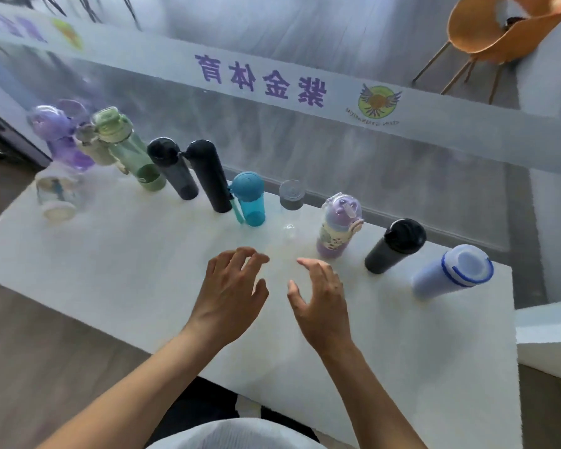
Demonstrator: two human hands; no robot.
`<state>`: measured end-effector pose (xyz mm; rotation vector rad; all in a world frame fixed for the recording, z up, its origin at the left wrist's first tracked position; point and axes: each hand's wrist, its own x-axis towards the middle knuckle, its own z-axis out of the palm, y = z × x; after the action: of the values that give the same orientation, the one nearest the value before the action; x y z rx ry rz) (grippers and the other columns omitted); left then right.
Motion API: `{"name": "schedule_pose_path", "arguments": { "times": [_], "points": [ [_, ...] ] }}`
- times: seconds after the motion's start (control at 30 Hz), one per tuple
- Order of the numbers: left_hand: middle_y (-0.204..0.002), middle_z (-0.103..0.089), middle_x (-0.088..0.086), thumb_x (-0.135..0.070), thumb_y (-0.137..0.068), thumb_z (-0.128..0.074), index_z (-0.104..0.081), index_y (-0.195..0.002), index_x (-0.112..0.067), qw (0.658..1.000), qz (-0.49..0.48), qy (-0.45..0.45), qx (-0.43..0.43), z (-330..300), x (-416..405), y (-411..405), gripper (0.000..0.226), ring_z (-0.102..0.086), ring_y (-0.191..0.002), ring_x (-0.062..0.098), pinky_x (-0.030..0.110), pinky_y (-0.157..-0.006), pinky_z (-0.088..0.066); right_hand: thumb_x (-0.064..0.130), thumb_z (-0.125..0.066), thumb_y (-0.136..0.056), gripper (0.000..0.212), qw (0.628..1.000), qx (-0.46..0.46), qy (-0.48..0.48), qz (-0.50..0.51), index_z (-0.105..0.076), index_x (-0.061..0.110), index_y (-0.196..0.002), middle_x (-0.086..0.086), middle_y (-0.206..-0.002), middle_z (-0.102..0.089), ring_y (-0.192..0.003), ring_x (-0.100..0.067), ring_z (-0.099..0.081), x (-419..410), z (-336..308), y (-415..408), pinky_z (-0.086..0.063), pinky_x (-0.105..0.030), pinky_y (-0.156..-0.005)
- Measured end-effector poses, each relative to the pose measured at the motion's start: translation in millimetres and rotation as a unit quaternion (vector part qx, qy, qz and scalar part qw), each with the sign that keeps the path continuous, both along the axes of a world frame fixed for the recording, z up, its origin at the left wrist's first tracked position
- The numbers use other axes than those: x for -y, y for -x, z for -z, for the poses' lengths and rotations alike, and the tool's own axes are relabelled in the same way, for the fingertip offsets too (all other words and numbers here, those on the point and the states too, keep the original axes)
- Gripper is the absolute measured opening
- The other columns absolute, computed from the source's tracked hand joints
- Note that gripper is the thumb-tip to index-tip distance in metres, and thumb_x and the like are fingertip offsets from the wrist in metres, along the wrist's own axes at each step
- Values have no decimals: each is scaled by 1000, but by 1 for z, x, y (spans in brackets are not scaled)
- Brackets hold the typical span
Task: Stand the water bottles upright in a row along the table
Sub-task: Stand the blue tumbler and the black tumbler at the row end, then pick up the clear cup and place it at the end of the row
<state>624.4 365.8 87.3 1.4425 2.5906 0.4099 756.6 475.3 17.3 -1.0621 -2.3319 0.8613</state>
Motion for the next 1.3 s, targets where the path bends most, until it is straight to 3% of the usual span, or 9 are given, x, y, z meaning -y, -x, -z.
{"name": "schedule_pose_path", "arguments": {
  "times": [0.33,0.67,1.0,1.2,1.3],
  "points": [
    [-117,-57,-4,-24,-87,-60,-57,-121,-25,989,-144,-18,8,21,107,99,35,-54,-105,24,38,-93,-41,38,-66,-91,47,986,41,18,-159,-52,31,-135,5,-132,-60,-114,-14,-61,69,-3,143,-52,-34,-101],
    [-113,-58,-4,-32,-85,-47,-59,-117,-24,974,-225,-31,19,39,210,267,35,-54,-99,23,38,-88,-42,35,-62,-92,41,974,67,60,-210,-53,33,-132,12,-124,-58,-109,-14,-59,155,-1,322,-51,-35,-95],
    [-111,-58,-3,-31,-83,-48,-60,-115,-23,959,-279,-21,34,59,289,416,35,-53,-97,23,39,-86,-43,38,-61,-92,44,959,111,62,-252,-51,31,-134,3,-121,-59,-109,-18,-60,213,9,515,-52,-43,-91],
    [-109,-59,0,-32,-84,-46,-60,-115,-22,946,-316,-10,69,94,316,456,35,-53,-92,24,43,-84,-46,58,-59,-86,78,954,223,56,-194,-30,22,-149,-11,-134,-52,-124,-32,-52,209,27,643,-43,-47,-105],
    [-110,-59,0,-33,-86,-43,-60,-117,-22,938,-335,-8,93,107,323,466,37,-53,-94,24,43,-88,-45,67,-60,-79,92,943,277,72,-171,-20,21,-148,-16,-132,-49,-124,-38,-49,211,42,697,-38,-48,-103]
  ]
}}
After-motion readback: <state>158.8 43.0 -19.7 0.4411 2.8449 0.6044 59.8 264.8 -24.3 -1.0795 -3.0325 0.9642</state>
